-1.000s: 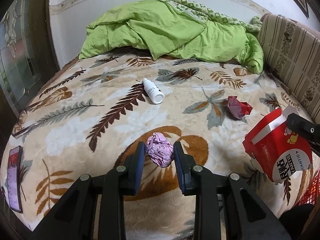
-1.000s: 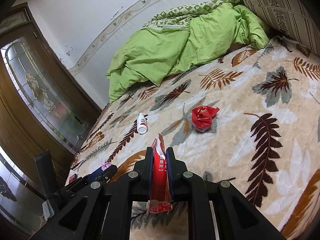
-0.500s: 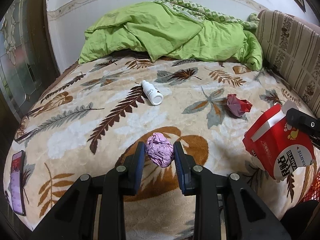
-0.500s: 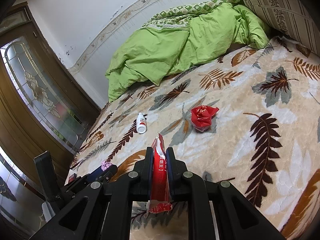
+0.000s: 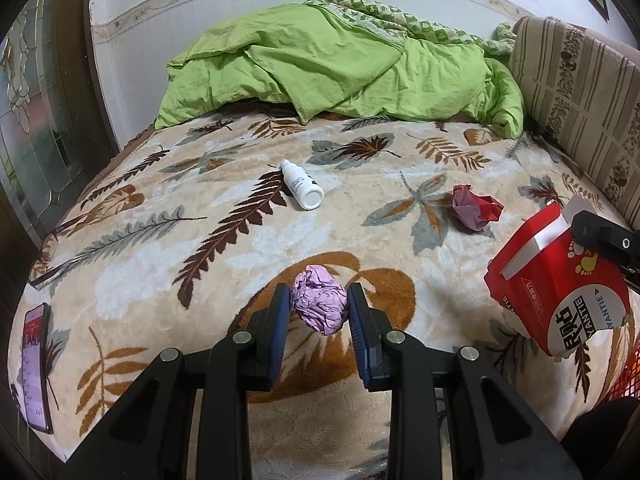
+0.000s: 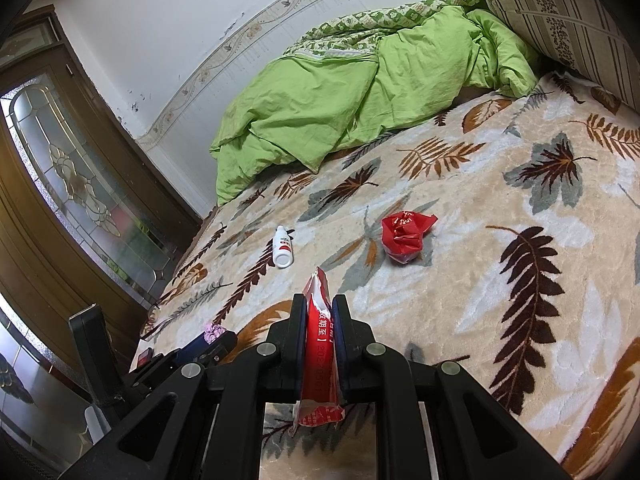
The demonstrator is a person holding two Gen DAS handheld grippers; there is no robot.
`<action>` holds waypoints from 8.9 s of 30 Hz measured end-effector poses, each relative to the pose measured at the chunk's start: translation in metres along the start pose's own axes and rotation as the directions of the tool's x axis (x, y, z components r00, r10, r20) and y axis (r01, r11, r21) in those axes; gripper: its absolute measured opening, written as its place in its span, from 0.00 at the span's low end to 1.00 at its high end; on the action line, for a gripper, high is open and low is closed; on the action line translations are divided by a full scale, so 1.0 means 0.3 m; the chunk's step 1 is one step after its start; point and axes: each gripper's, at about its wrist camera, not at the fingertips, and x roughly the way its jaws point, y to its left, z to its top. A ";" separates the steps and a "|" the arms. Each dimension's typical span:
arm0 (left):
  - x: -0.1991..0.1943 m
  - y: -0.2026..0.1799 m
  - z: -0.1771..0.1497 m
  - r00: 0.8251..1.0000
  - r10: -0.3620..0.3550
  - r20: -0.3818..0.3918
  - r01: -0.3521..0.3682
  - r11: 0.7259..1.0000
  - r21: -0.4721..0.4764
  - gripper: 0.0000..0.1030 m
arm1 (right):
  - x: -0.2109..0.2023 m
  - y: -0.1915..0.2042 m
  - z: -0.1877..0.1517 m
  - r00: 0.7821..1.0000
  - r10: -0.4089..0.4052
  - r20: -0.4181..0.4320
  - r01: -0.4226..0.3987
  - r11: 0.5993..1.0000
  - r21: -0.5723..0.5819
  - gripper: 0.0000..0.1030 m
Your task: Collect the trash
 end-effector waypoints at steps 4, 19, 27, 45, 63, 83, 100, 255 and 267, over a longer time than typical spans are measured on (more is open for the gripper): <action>-0.001 -0.002 0.000 1.000 0.001 0.000 -0.001 1.000 0.001 0.27 | 0.000 0.000 0.000 1.000 0.000 0.000 0.000 1.000 0.000 0.13; -0.001 -0.007 -0.002 1.000 0.003 -0.001 -0.003 1.000 0.005 0.27 | -0.002 -0.001 0.002 1.000 0.001 -0.001 -0.001 1.000 0.000 0.13; -0.005 -0.015 -0.003 1.000 0.005 -0.001 -0.005 1.000 0.004 0.27 | -0.004 -0.001 0.004 1.000 0.000 0.002 0.000 1.000 0.005 0.13; -0.143 -0.126 0.005 0.993 -0.119 0.021 0.118 0.992 0.042 0.27 | -0.238 -0.029 0.005 0.998 0.022 0.064 -0.028 0.995 0.095 0.13; -0.363 -0.680 0.021 0.842 -0.529 -0.105 0.537 0.805 0.253 0.27 | -0.865 -0.321 -0.071 0.937 -0.273 0.218 0.219 0.945 0.241 0.13; -0.439 -1.036 -0.116 0.721 -0.623 -0.303 0.691 0.616 0.378 0.61 | -1.115 -0.563 -0.173 0.846 -0.490 0.211 0.366 0.821 0.439 0.59; -0.255 -0.459 0.046 0.958 -0.281 -0.054 0.286 0.934 0.215 0.65 | -0.690 -0.321 -0.063 0.943 -0.323 0.076 0.303 0.933 0.193 0.60; -0.384 -0.454 -0.053 0.941 -0.331 0.069 0.293 0.900 0.322 1.00 | -0.690 -0.149 -0.202 0.540 -0.839 0.064 0.804 0.537 0.255 0.92; -0.105 -0.033 0.028 0.984 -0.160 -0.080 0.154 0.984 -0.085 1.00 | -0.313 -0.046 -0.002 0.687 -0.726 0.037 0.727 0.687 -0.025 0.92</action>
